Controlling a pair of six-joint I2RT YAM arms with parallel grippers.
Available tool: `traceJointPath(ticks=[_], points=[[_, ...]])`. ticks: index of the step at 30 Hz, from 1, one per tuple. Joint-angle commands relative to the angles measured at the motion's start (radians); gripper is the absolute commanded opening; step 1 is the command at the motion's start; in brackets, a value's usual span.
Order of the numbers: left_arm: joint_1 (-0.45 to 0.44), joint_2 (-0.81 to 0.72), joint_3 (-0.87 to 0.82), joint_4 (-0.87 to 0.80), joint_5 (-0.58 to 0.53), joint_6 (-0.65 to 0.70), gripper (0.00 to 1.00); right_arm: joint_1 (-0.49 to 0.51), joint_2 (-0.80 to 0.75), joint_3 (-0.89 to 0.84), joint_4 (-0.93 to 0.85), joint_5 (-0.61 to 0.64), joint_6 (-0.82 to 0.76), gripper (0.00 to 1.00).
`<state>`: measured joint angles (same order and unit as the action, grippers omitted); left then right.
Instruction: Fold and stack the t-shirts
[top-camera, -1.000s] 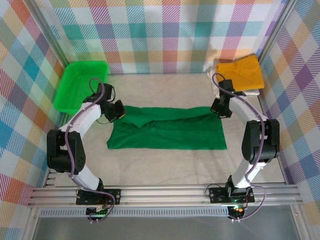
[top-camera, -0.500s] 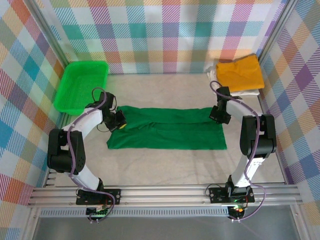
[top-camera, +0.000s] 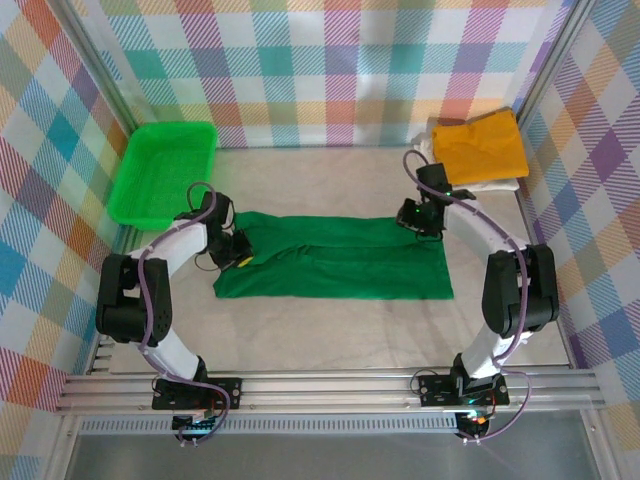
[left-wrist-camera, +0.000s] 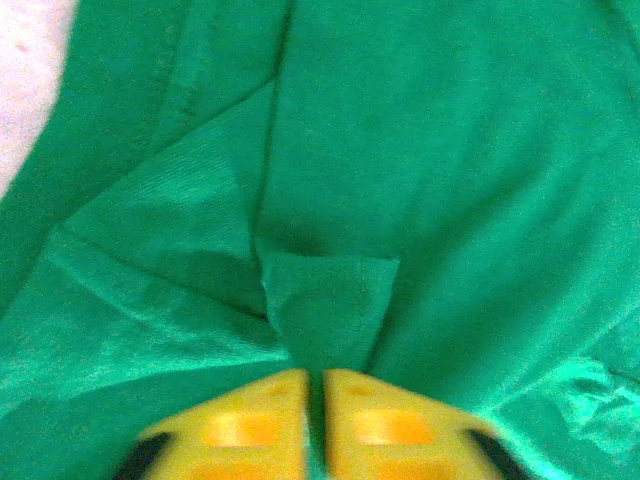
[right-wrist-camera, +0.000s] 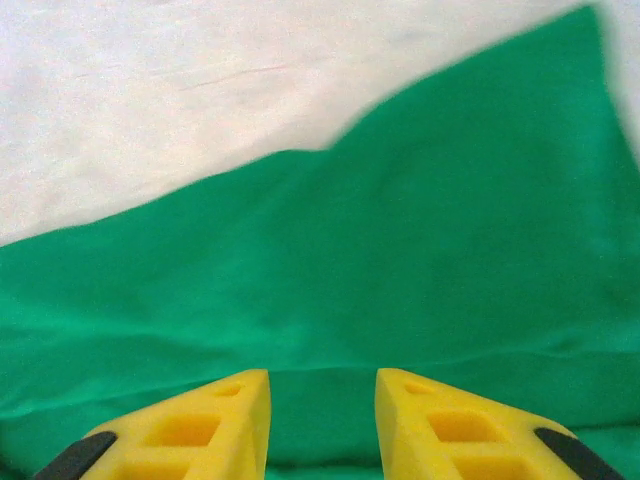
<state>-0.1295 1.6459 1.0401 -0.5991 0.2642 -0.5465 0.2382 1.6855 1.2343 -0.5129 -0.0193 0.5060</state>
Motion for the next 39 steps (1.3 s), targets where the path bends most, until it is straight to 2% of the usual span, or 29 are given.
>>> traceJointPath(ticks=[1, 3, 6, 9, 12, 15, 18, 20, 24, 27, 32, 39], points=[[-0.012, -0.039, -0.02, -0.031, -0.093, 0.018, 0.37, 0.018, 0.007, 0.011, 0.034, -0.07, -0.014, 0.34], [-0.022, -0.124, -0.041, -0.036, -0.188, 0.01, 0.43, 0.019, 0.011, 0.005, 0.044, -0.078, -0.012, 0.35], [-0.054, -0.256, -0.082, -0.01, -0.274, 0.002, 0.43, 0.019, 0.014, 0.002, 0.042, -0.071, -0.015, 0.35], [-0.119, -0.306, -0.102, 0.045, -0.225, 0.004, 0.34, 0.019, 0.011, -0.011, 0.056, -0.068, -0.014, 0.35], [-0.202, -0.249, -0.117, 0.121, -0.143, -0.051, 0.34, 0.019, 0.015, -0.015, 0.064, -0.071, -0.01, 0.36], [-0.267, -0.155, -0.13, 0.164, -0.148, -0.111, 0.36, 0.019, 0.016, -0.022, 0.081, -0.08, 0.001, 0.36], [-0.285, -0.075, -0.129, 0.215, -0.134, -0.144, 0.46, 0.02, 0.014, -0.029, 0.094, -0.093, 0.006, 0.36], [-0.291, -0.044, -0.114, 0.228, -0.155, -0.14, 0.57, 0.021, 0.013, -0.036, 0.096, -0.101, 0.001, 0.37], [-0.291, -0.01, -0.067, 0.233, -0.2, -0.114, 0.58, 0.021, 0.002, -0.05, 0.1, -0.103, -0.007, 0.37], [-0.291, 0.003, -0.03, 0.234, -0.212, -0.096, 0.54, 0.021, -0.008, -0.058, 0.101, -0.1, -0.007, 0.37], [-0.291, 0.038, 0.037, 0.209, -0.244, -0.067, 0.52, 0.02, -0.017, -0.064, 0.102, -0.096, -0.011, 0.38], [-0.282, 0.167, 0.12, 0.216, -0.266, -0.004, 0.51, 0.02, -0.011, -0.068, 0.115, -0.102, -0.012, 0.39]])
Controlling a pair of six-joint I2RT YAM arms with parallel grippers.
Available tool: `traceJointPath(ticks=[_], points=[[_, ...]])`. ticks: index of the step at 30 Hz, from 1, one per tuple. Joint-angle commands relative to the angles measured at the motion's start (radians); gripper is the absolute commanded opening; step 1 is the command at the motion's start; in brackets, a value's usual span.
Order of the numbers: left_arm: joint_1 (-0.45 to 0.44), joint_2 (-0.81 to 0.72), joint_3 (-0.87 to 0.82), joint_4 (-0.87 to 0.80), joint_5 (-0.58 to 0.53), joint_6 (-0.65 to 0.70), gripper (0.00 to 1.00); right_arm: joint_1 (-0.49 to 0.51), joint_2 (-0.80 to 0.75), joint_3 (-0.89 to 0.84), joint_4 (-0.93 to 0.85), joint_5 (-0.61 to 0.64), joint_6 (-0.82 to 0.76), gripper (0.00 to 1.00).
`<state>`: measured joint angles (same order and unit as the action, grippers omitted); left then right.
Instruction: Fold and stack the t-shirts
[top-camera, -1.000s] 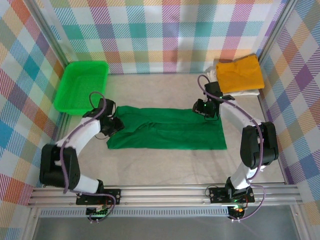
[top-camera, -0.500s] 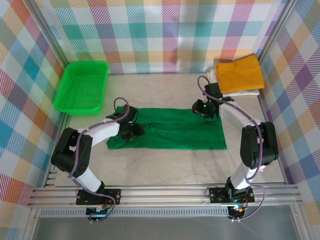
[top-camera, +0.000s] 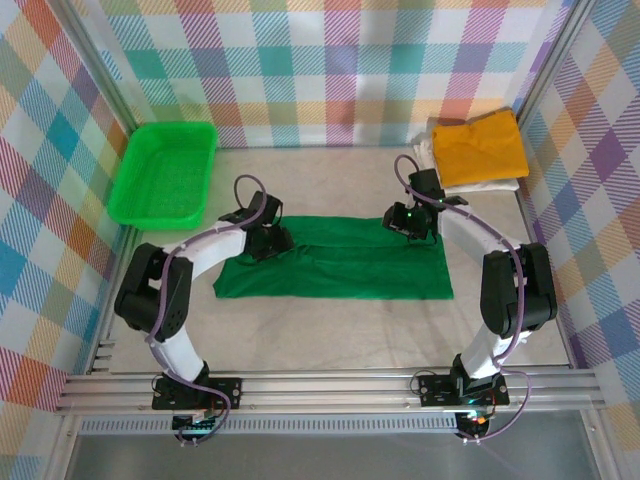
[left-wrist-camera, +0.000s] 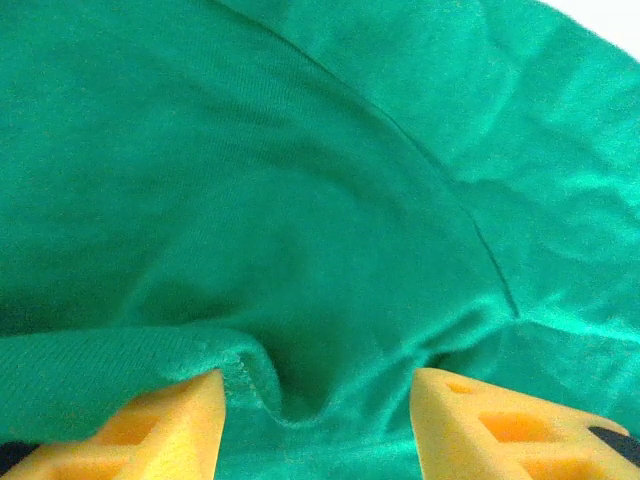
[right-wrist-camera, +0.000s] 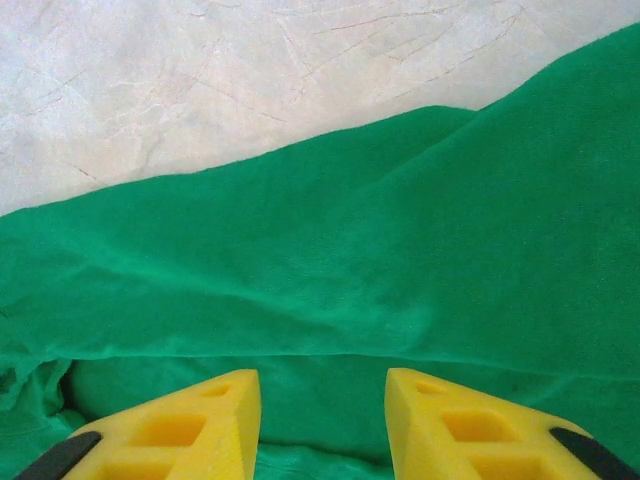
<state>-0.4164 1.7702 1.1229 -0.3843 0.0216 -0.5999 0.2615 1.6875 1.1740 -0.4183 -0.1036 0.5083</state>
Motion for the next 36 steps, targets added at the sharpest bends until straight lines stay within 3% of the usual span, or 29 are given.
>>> traceJointPath(ticks=[1, 5, 8, 10, 12, 14, 20, 24, 26, 31, 36], points=[[0.005, 0.052, 0.051, 0.002, -0.022, 0.053, 0.51, -0.004, -0.012, -0.008, 0.02, -0.02, -0.015, 0.39], [0.005, 0.069, 0.082, 0.009, -0.021, 0.074, 0.45, -0.004, -0.014, -0.009, 0.014, -0.013, -0.022, 0.39], [0.005, 0.072, 0.097, -0.018, -0.031, 0.08, 0.35, -0.004, -0.017, -0.01, 0.012, -0.011, -0.024, 0.4], [0.004, 0.058, 0.087, -0.026, -0.041, 0.079, 0.4, -0.004, -0.02, -0.01, 0.014, -0.016, -0.021, 0.4], [0.004, 0.032, 0.073, -0.019, -0.045, 0.076, 0.51, -0.004, -0.016, -0.005, 0.015, -0.021, -0.024, 0.4], [0.004, 0.005, 0.069, -0.023, -0.062, 0.089, 0.43, -0.004, -0.011, -0.003, 0.012, -0.025, -0.025, 0.4], [0.006, -0.02, 0.105, -0.083, -0.085, 0.121, 0.42, -0.004, -0.007, 0.012, 0.002, -0.039, -0.025, 0.4], [-0.011, -0.104, 0.011, -0.054, -0.059, 0.059, 0.4, -0.004, -0.02, 0.003, 0.0, -0.027, -0.027, 0.41], [-0.013, -0.122, -0.032, -0.041, -0.04, 0.023, 0.35, -0.004, -0.016, 0.0, 0.006, -0.029, -0.025, 0.41], [-0.021, -0.089, -0.071, 0.001, -0.022, -0.003, 0.23, -0.005, 0.012, 0.012, 0.014, -0.064, -0.018, 0.41], [-0.027, -0.025, -0.053, 0.039, 0.002, -0.01, 0.21, -0.004, 0.002, 0.005, 0.015, -0.061, -0.018, 0.41]])
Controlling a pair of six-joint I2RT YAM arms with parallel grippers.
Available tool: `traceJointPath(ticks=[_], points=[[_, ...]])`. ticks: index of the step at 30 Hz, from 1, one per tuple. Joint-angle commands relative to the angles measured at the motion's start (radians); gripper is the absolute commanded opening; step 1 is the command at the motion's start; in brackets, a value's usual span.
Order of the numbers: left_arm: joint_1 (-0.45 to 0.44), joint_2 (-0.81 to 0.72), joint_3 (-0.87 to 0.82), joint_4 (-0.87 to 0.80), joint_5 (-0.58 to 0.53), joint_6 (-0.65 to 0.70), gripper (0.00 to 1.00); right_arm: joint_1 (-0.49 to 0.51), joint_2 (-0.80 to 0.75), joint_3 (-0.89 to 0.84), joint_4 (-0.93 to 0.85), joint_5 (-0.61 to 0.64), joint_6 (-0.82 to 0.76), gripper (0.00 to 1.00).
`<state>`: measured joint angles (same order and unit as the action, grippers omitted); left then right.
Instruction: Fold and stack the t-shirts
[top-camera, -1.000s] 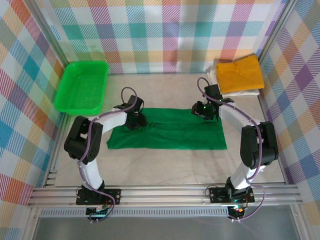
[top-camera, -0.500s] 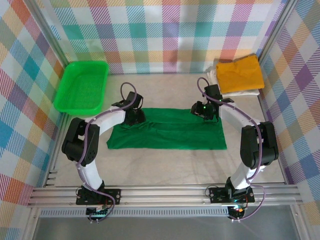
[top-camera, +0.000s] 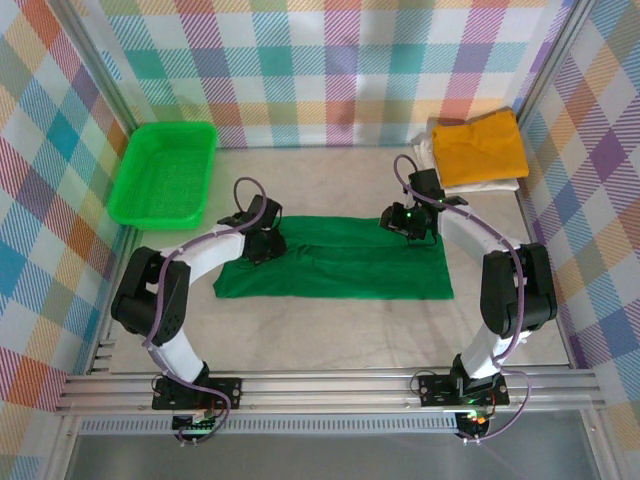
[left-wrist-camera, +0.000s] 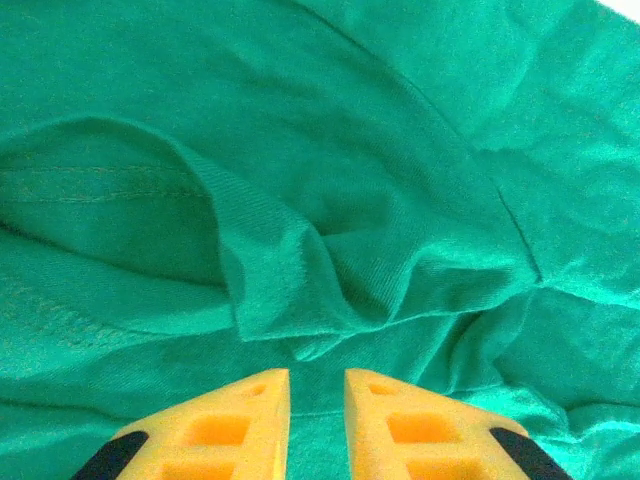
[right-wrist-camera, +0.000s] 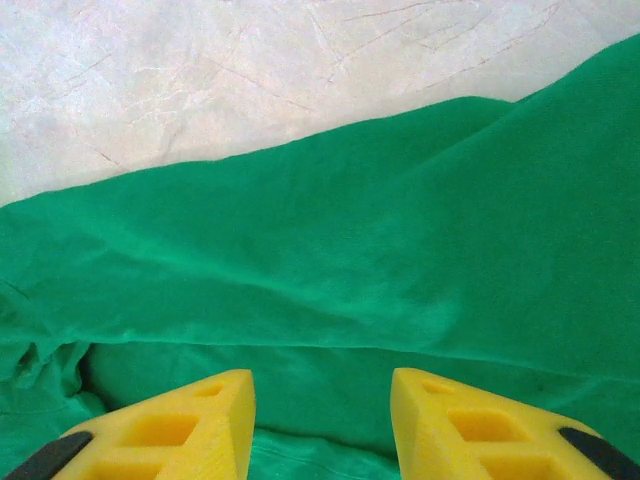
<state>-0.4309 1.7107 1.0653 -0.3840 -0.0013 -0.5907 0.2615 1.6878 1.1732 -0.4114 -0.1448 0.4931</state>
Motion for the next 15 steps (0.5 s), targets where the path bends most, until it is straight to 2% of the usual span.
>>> traceJointPath(ticks=[1, 7, 15], points=[[-0.012, 0.044, 0.01, 0.039, 0.027, -0.019, 0.21, -0.004, -0.002, 0.004, 0.006, -0.018, -0.004, 0.42], [-0.015, 0.089, 0.029, 0.046, 0.026, -0.015, 0.22, -0.004, -0.031, -0.014, 0.016, 0.003, -0.008, 0.42], [-0.017, 0.081, 0.042, 0.02, -0.008, -0.013, 0.31, -0.004, -0.028, -0.014, 0.013, -0.009, -0.01, 0.43]])
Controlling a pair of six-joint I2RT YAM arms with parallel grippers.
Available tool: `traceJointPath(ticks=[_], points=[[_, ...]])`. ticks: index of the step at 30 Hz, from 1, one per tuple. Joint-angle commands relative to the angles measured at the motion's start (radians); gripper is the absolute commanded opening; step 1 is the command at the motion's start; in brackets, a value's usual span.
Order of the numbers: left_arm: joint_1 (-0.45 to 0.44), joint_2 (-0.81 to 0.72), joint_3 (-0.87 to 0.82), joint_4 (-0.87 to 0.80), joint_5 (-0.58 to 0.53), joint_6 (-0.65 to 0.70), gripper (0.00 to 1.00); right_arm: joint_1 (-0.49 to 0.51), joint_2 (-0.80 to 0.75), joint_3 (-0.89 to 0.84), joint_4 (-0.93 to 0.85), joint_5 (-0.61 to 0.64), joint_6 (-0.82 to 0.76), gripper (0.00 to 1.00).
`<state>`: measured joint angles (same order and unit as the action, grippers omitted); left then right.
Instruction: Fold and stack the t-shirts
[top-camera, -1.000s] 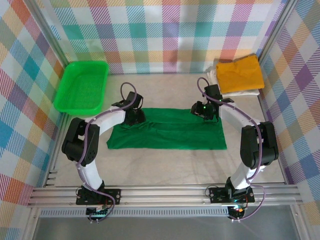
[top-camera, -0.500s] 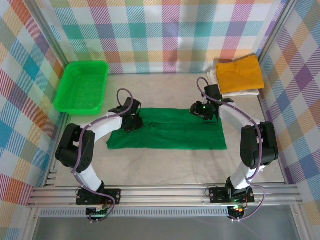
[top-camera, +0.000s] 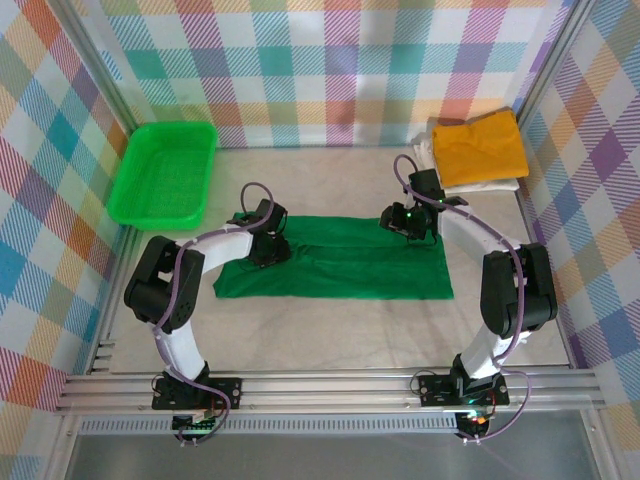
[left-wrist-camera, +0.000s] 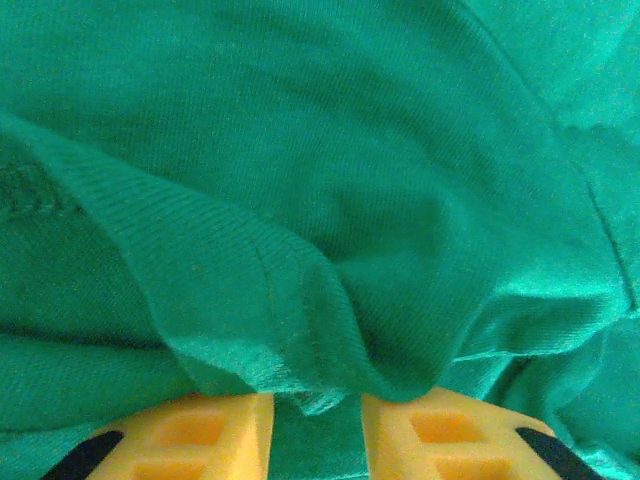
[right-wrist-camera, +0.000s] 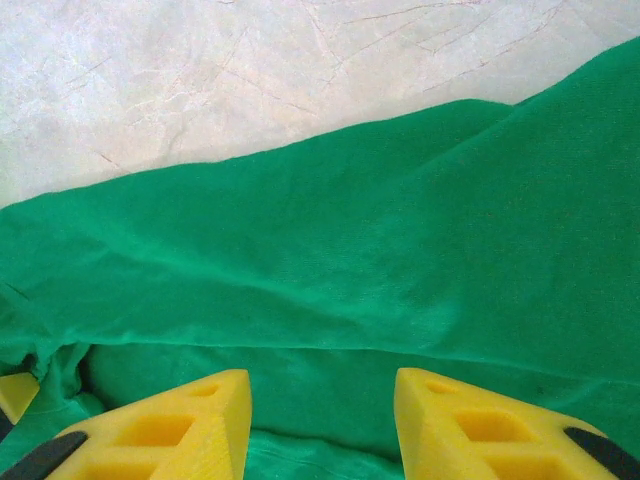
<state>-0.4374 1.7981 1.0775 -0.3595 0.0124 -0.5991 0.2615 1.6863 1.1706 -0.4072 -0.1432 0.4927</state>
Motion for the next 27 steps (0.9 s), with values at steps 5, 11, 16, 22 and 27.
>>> traceJointPath(ticks=[5, 11, 16, 22, 27], points=[[-0.007, -0.011, 0.038, -0.021, -0.065, 0.006, 0.34, -0.004, -0.024, -0.011, 0.011, -0.011, -0.009, 0.43], [-0.006, 0.038, 0.069, -0.012, -0.036, 0.012, 0.17, -0.004, -0.023, -0.008, 0.012, -0.021, -0.005, 0.43], [-0.007, 0.027, 0.073, -0.021, -0.04, 0.012, 0.08, -0.005, -0.028, -0.006, 0.004, -0.013, -0.009, 0.44], [-0.007, -0.008, 0.068, -0.051, -0.042, 0.006, 0.0, -0.005, -0.024, 0.0, 0.001, -0.016, -0.008, 0.44], [-0.019, -0.059, 0.045, -0.074, -0.02, -0.01, 0.0, -0.006, -0.028, 0.002, -0.006, -0.009, -0.01, 0.44]])
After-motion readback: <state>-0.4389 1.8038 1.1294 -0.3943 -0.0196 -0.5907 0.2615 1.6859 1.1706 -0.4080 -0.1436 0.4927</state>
